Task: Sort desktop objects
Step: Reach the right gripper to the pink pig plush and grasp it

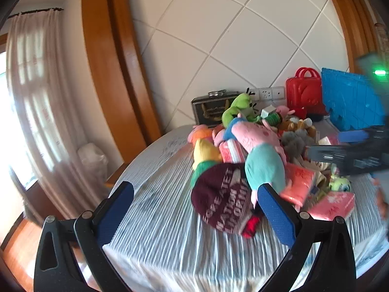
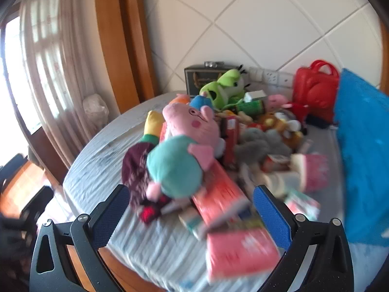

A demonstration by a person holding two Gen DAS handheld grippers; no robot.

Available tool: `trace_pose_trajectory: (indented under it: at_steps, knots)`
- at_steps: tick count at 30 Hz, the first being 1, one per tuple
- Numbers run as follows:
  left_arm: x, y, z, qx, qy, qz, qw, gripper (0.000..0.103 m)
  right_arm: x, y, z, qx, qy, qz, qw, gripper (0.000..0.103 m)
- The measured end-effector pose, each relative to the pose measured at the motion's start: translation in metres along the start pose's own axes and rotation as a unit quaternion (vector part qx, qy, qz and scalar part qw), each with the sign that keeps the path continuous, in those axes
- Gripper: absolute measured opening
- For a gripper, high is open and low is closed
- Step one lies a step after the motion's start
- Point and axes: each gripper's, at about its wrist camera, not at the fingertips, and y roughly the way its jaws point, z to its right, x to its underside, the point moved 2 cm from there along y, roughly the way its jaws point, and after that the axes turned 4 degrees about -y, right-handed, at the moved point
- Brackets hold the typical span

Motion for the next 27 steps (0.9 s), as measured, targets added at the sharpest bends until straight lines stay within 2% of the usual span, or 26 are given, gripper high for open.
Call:
trace_pose_trajectory:
  at_steps: [5, 10, 15, 18, 21, 23, 25, 27]
  knots:
    - [-0.012, 0.041, -0.012, 0.024, 0.025, -0.001, 0.9994, 0.103, -0.037, 0.076, -0.008, 0.017, 0.022, -0.032, 0.999, 0.103]
    - [-0.012, 0.068, -0.021, 0.040, 0.030, -0.011, 0.9987, 0.103, -0.047, 0.135, -0.006, 0.047, 0.041, -0.081, 0.995, 0.103]
    - [-0.008, 0.093, -0.025, 0.046, 0.030, -0.039, 0.9977, 0.103, -0.045, 0.173, 0.003, 0.046, 0.059, -0.112, 0.991, 0.103]
    - [-0.002, 0.098, -0.026, 0.046, 0.033, -0.045, 0.9974, 0.103, -0.047, 0.187, 0.001, 0.053, 0.057, -0.122, 0.990, 0.103]
    - [0.002, 0.103, -0.026, 0.059, 0.030, -0.044, 0.9968, 0.103, -0.047, 0.205, 0.002, 0.044, 0.063, -0.152, 0.985, 0.102]
    - [0.008, 0.107, -0.025, 0.080, 0.031, -0.050, 0.9951, 0.103, -0.045, 0.203, 0.003, 0.044, 0.064, -0.140, 0.987, 0.086]
    - [0.016, 0.114, -0.022, 0.096, 0.034, -0.053, 0.9934, 0.103, -0.044, 0.199, 0.001, 0.034, 0.050, -0.132, 0.989, 0.078]
    - [0.020, 0.126, -0.013, 0.120, 0.047, -0.062, 0.9896, 0.103, -0.045, 0.189, 0.006, 0.023, 0.055, -0.118, 0.991, 0.075]
